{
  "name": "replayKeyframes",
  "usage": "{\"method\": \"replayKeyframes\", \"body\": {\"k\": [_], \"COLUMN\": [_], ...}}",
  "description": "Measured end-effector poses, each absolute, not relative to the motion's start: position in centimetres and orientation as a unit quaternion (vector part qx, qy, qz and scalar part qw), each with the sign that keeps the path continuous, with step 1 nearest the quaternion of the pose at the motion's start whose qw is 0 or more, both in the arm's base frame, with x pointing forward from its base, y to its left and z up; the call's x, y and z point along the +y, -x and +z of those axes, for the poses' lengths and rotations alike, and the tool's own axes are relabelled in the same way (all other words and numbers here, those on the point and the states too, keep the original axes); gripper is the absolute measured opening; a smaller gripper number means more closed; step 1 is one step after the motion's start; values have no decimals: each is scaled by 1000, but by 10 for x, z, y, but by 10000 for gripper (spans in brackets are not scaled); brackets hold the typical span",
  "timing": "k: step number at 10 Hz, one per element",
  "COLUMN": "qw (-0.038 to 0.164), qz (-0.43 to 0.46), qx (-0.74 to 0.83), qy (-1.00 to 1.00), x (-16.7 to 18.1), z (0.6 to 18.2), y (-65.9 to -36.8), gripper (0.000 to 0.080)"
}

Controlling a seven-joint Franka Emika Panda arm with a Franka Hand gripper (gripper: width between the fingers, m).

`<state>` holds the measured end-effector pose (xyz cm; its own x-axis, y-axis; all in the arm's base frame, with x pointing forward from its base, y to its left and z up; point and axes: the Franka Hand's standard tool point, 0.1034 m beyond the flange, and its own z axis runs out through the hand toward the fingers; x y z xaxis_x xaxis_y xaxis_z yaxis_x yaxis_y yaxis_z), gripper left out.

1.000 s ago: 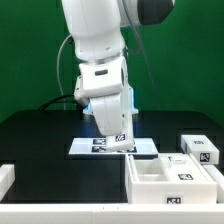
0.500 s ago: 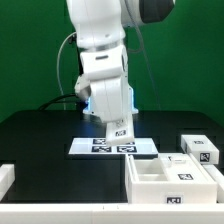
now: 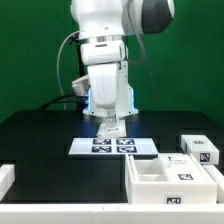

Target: Assemble cabinet

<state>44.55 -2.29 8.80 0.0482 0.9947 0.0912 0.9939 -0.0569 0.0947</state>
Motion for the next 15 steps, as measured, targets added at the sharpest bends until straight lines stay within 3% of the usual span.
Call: {"method": "replayKeyframes", "body": {"k": [3,6,10,15], "qw": [50,46,33,36], "qz": [76,69,68,65], "qx": [732,721,672,687], "qy": [-675,-688,-737,-723], "x": [-9,-9,34,34], "z": [85,83,67,65], "y": [-452,-450,-445,-451], "gripper": [64,64,64,64]}}
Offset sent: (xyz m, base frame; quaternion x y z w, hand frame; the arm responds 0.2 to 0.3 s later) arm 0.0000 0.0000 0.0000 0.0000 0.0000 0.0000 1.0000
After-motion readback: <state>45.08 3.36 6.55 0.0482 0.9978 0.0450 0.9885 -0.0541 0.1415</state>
